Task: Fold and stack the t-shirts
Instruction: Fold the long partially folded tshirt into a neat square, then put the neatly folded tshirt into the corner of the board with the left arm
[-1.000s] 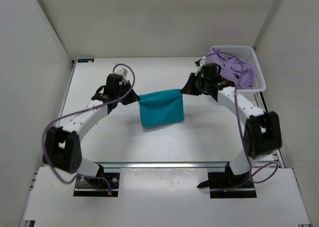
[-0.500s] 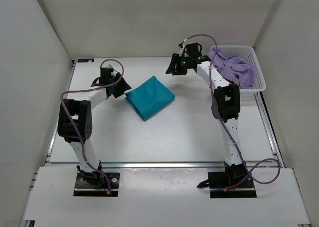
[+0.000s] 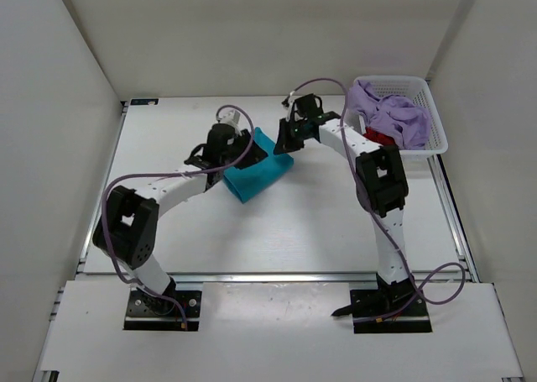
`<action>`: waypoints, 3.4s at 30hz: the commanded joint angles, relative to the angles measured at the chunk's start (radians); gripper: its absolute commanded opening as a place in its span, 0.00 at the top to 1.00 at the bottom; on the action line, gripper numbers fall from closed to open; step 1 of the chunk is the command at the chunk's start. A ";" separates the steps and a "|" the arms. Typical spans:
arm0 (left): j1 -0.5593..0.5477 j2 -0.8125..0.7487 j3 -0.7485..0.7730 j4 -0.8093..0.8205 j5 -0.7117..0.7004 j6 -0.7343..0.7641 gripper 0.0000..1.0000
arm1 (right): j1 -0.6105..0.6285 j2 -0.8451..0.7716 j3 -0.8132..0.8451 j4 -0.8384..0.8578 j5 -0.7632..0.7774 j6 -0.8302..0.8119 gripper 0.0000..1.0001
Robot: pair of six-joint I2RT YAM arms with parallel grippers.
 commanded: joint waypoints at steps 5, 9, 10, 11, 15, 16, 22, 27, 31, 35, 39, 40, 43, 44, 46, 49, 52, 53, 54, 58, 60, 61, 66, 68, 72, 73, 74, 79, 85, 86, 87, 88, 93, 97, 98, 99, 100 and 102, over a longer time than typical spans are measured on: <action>-0.004 0.112 -0.150 0.082 0.027 -0.035 0.63 | -0.021 -0.035 -0.249 0.207 -0.022 0.057 1.00; 0.048 0.101 -0.280 0.151 0.049 -0.044 0.64 | -0.039 -0.104 -0.443 0.353 -0.021 0.118 1.00; 0.053 0.089 -0.314 0.161 0.052 -0.047 0.64 | -0.042 -0.127 -0.508 0.366 -0.024 0.126 1.00; 0.060 0.072 -0.350 0.165 0.064 -0.046 0.64 | -0.039 -0.162 -0.577 0.402 -0.025 0.144 1.00; 0.071 -0.035 -0.469 0.186 0.076 -0.044 0.64 | -0.013 -0.297 -0.849 0.499 -0.010 0.204 1.00; 0.073 -0.058 -0.502 0.194 0.078 -0.044 0.64 | -0.001 -0.346 -0.877 0.539 -0.016 0.219 1.00; 0.074 -0.315 -0.610 0.133 0.101 -0.060 0.62 | 0.004 -0.543 -0.965 0.508 -0.016 0.215 0.88; 0.016 -0.376 -0.422 0.060 0.038 -0.035 0.59 | 0.001 -0.597 -0.868 0.476 0.018 0.183 0.79; 0.013 -0.158 -0.271 0.097 0.091 -0.040 0.61 | -0.002 -0.476 -0.723 0.488 -0.025 0.161 1.00; 0.048 0.058 -0.104 0.100 0.127 -0.055 0.63 | -0.027 -0.333 -0.644 0.576 -0.036 0.175 1.00; 0.105 0.196 -0.050 0.085 0.107 -0.049 0.65 | -0.064 -0.183 -0.534 0.545 -0.044 0.172 1.00; 0.117 0.216 -0.059 0.100 0.104 -0.053 0.65 | -0.080 -0.155 -0.520 0.538 -0.057 0.179 1.00; 0.158 0.227 -0.102 0.138 0.107 -0.058 0.65 | -0.102 -0.118 -0.524 0.564 -0.080 0.189 1.00; 0.172 0.222 -0.113 0.149 0.107 -0.063 0.65 | -0.107 -0.118 -0.534 0.580 -0.088 0.199 1.00; 0.181 0.211 -0.144 0.192 0.119 -0.070 0.65 | -0.111 -0.106 -0.541 0.579 -0.090 0.199 1.00; 0.203 0.184 -0.205 0.264 0.150 -0.116 0.64 | -0.114 -0.098 -0.532 0.558 -0.090 0.187 1.00; 0.227 0.106 -0.280 0.381 0.198 -0.187 0.58 | -0.113 -0.121 -0.528 0.554 -0.096 0.196 1.00; 0.229 0.068 -0.292 0.381 0.199 -0.182 0.57 | -0.111 -0.139 -0.523 0.551 -0.102 0.190 1.00; 0.226 0.022 -0.296 0.370 0.179 -0.176 0.55 | -0.108 -0.150 -0.520 0.551 -0.100 0.187 0.97; 0.212 -0.135 -0.340 0.261 0.031 -0.086 0.48 | -0.068 -0.245 -0.515 0.562 -0.096 0.195 0.72; 0.224 -0.181 -0.364 0.194 -0.011 -0.044 0.44 | -0.047 -0.279 -0.523 0.573 -0.102 0.202 0.58; 0.223 -0.198 -0.369 0.165 -0.011 -0.031 0.41 | -0.035 -0.305 -0.532 0.574 -0.099 0.207 0.53; 0.189 -0.137 -0.348 -0.004 -0.009 0.055 0.31 | 0.002 -0.469 -0.701 0.697 -0.047 0.280 0.32; 0.168 -0.105 -0.366 -0.012 0.030 0.062 0.30 | 0.019 -0.558 -0.841 0.781 -0.033 0.336 0.30; 0.134 -0.034 -0.365 0.005 0.052 0.065 0.27 | 0.041 -0.647 -0.987 0.869 -0.068 0.376 0.29; 0.123 -0.014 -0.357 0.016 0.073 0.063 0.27 | 0.042 -0.665 -1.012 0.870 -0.074 0.370 0.28; 0.120 0.009 -0.345 0.023 0.069 0.063 0.27 | 0.039 -0.690 -1.026 0.878 -0.074 0.376 0.29; 0.082 0.180 -0.270 0.111 0.151 0.017 0.60 | 0.024 -0.762 -1.133 0.927 -0.088 0.390 0.29; 0.060 0.331 -0.006 0.105 0.142 -0.032 0.99 | -0.008 -0.834 -1.231 0.924 -0.113 0.380 0.28; 0.086 0.351 0.063 0.087 0.145 -0.032 1.00 | -0.028 -0.857 -1.245 0.919 -0.108 0.374 0.28; 0.126 0.363 0.126 0.076 0.141 -0.044 1.00 | -0.034 -0.865 -1.247 0.906 -0.117 0.367 0.28; 0.146 0.381 0.178 0.068 0.145 -0.052 1.00 | -0.054 -0.873 -1.253 0.907 -0.122 0.362 0.29; 0.400 0.403 0.324 -0.018 0.124 -0.029 1.00 | -0.082 -0.851 -1.261 0.924 -0.159 0.370 0.29; 0.603 0.369 0.266 0.054 0.121 -0.089 1.00 | -0.056 -0.816 -1.256 0.945 -0.188 0.380 0.29; 0.647 0.360 0.251 0.065 0.113 -0.107 1.00 | -0.062 -0.810 -1.259 0.950 -0.188 0.376 0.29; 0.695 0.362 0.228 0.085 0.107 -0.119 1.00 | -0.050 -0.807 -1.264 0.955 -0.200 0.374 0.29; 0.723 0.357 0.200 0.101 0.101 -0.129 1.00 | -0.038 -0.802 -1.256 0.956 -0.202 0.373 0.29; 0.759 0.354 0.151 0.140 0.081 -0.152 1.00 | -0.030 -0.799 -1.259 0.956 -0.209 0.374 0.29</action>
